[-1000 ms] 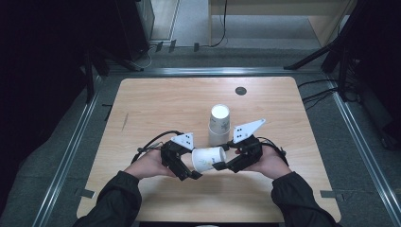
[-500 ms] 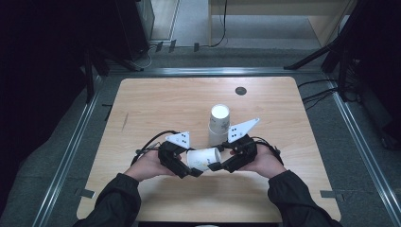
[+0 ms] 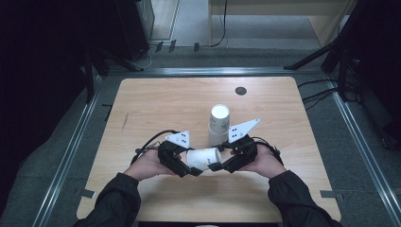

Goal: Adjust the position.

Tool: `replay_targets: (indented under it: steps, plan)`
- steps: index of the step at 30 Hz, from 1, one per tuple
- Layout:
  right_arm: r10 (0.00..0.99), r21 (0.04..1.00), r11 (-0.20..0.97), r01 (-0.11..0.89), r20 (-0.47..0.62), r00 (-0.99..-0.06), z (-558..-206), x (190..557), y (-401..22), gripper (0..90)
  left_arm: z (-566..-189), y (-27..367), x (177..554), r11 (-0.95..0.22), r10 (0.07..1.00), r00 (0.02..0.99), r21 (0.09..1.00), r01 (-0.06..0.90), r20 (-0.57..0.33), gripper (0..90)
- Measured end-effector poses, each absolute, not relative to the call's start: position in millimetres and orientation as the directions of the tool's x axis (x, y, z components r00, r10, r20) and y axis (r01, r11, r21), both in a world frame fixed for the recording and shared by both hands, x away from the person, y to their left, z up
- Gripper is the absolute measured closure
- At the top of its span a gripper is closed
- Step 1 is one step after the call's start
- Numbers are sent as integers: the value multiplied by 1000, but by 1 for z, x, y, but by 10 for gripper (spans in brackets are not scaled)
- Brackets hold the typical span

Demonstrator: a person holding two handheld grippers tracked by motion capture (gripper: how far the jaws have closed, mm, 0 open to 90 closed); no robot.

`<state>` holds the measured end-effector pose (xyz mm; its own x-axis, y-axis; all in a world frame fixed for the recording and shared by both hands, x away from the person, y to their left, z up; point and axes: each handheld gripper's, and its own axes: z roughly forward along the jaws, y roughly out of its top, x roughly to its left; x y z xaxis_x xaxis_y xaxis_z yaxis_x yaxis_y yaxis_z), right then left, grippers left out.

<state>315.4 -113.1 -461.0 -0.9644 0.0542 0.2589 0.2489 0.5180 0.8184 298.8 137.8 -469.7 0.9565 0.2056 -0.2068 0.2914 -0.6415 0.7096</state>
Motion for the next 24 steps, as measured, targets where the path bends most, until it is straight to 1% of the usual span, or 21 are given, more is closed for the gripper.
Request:
replay_targets:
  steps: [1, 2, 3, 6, 10, 15, 20, 24]
  plan:
    - [58, 819, 517, 247, 254, -965, -461, 315, -113, 288, -469, 139, 299, -641, 207, 956, 709, 293, -208, 274]
    - [58, 819, 517, 247, 254, -965, -461, 315, -113, 288, -469, 139, 299, -641, 207, 956, 709, 293, -208, 273]
    - [69, 817, 520, 248, 249, -966, -461, 315, -113, 261, -467, 141, 300, -644, 220, 955, 706, 295, -199, 273]
    - [91, 811, 532, 245, 233, -968, -462, 315, -114, 238, -461, 146, 303, -647, 240, 954, 703, 294, -179, 273]
    - [115, 797, 555, 239, 211, -971, -464, 313, -115, 231, -451, 151, 306, -665, 259, 953, 687, 294, -158, 272]
    - [137, 790, 564, 240, 197, -971, -466, 311, -118, 230, -447, 149, 309, -722, 257, 958, 633, 278, -128, 270]
    - [156, 782, 573, 247, 192, -969, -469, 310, -121, 232, -448, 143, 313, -770, 240, 964, 581, 263, -118, 269]
    - [171, 775, 581, 248, 182, -968, -471, 309, -123, 232, -452, 135, 314, -792, 223, 968, 557, 251, -118, 268]
